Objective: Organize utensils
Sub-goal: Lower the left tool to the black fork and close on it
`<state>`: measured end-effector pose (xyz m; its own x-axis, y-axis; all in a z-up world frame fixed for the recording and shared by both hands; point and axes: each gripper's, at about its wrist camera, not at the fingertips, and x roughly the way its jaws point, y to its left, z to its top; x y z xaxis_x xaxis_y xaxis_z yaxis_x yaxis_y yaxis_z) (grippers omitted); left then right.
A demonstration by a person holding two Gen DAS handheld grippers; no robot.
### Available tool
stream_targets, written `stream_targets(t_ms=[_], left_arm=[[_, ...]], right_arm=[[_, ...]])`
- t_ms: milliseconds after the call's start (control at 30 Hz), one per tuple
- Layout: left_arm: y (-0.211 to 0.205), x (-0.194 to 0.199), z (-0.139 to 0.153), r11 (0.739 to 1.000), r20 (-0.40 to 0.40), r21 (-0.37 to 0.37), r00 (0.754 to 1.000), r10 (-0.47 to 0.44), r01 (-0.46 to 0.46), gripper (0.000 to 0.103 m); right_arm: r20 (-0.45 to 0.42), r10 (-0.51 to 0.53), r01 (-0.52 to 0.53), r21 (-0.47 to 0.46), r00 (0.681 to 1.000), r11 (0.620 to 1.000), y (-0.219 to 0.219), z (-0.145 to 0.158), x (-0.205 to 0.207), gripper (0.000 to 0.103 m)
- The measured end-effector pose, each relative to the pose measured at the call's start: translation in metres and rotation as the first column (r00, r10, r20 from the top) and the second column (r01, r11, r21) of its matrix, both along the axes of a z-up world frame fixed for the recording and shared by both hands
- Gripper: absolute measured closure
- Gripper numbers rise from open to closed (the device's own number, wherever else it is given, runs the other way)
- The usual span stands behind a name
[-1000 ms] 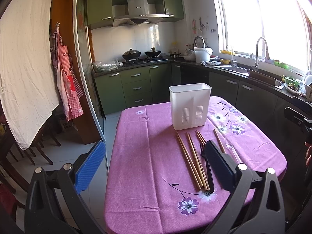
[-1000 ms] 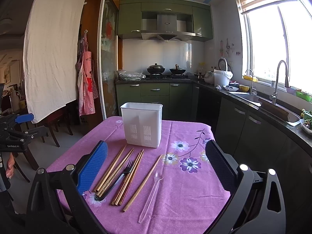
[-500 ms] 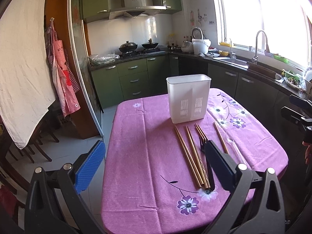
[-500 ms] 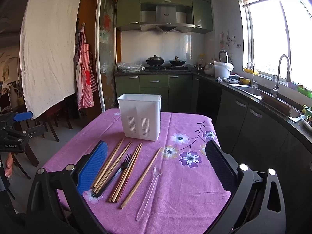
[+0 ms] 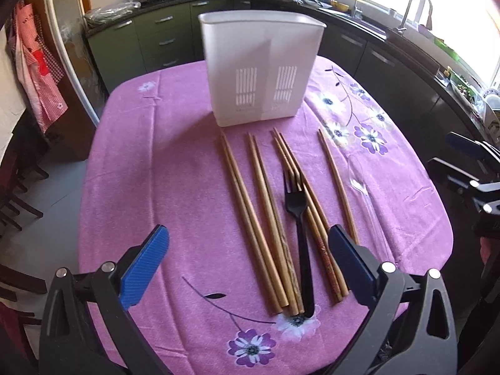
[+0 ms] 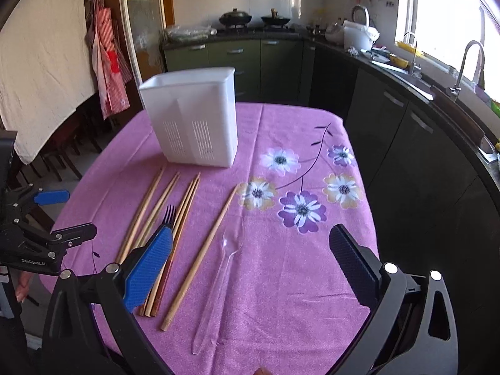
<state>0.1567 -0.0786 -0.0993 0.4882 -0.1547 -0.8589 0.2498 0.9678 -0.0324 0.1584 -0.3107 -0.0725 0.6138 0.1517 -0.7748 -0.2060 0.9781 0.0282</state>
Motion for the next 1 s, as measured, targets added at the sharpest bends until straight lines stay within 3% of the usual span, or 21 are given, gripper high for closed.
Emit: stream_targets(t_ms=[100, 167, 200, 267, 333, 467, 533, 1000], left_arm=[[-0.022, 0.009, -0.009, 0.999, -0.051, 0.005, 0.998, -0.040, 0.040, 0.006], [-0.031, 0.014, -0.012, 0.998, -0.078, 0.004, 0.995, -0.060, 0.060, 0.013], [-0.037, 0.018, -0.015, 0.998, -0.091, 0.017, 0.994, -0.060, 0.062, 0.024], [-0.043, 0.024, -0.019, 0.997, -0.120, 0.023, 0.991, -0.066, 0.069, 0.035], [-0.049, 0.029, -0.026, 0.997, -0.162, 0.020, 0.984, -0.068, 0.072, 0.053], [-0.058, 0.036, -0.041, 0.996, -0.233, 0.017, 0.969, -0.078, 0.084, 0.067], [-0.062, 0.038, -0.046, 0.996, -0.253, 0.009, 0.964, -0.082, 0.087, 0.079], [-0.063, 0.046, -0.059, 0.997, -0.307, 0.012, 0.949, -0.066, 0.073, 0.089]], right_arm=[[-0.079, 0.009, -0.011, -0.026, 0.997, 1.000, 0.004, -0.018, 0.015, 0.004], [-0.101, 0.005, -0.009, -0.036, 0.995, 0.999, 0.003, -0.025, 0.023, 0.004], [-0.111, -0.006, 0.001, -0.040, 0.994, 0.999, 0.000, -0.027, 0.026, 0.004], [-0.131, -0.024, 0.019, -0.042, 0.991, 0.999, -0.006, -0.029, 0.030, 0.004], [-0.136, -0.036, 0.030, -0.051, 0.990, 0.998, -0.012, -0.029, 0.032, 0.009], [-0.131, -0.035, 0.025, -0.077, 0.991, 0.997, -0.013, -0.029, 0.029, 0.017], [-0.132, -0.026, 0.015, -0.084, 0.991, 0.996, -0.010, -0.029, 0.026, 0.023], [-0.148, 0.013, -0.026, -0.081, 0.989, 0.996, -0.003, -0.036, 0.025, 0.025]])
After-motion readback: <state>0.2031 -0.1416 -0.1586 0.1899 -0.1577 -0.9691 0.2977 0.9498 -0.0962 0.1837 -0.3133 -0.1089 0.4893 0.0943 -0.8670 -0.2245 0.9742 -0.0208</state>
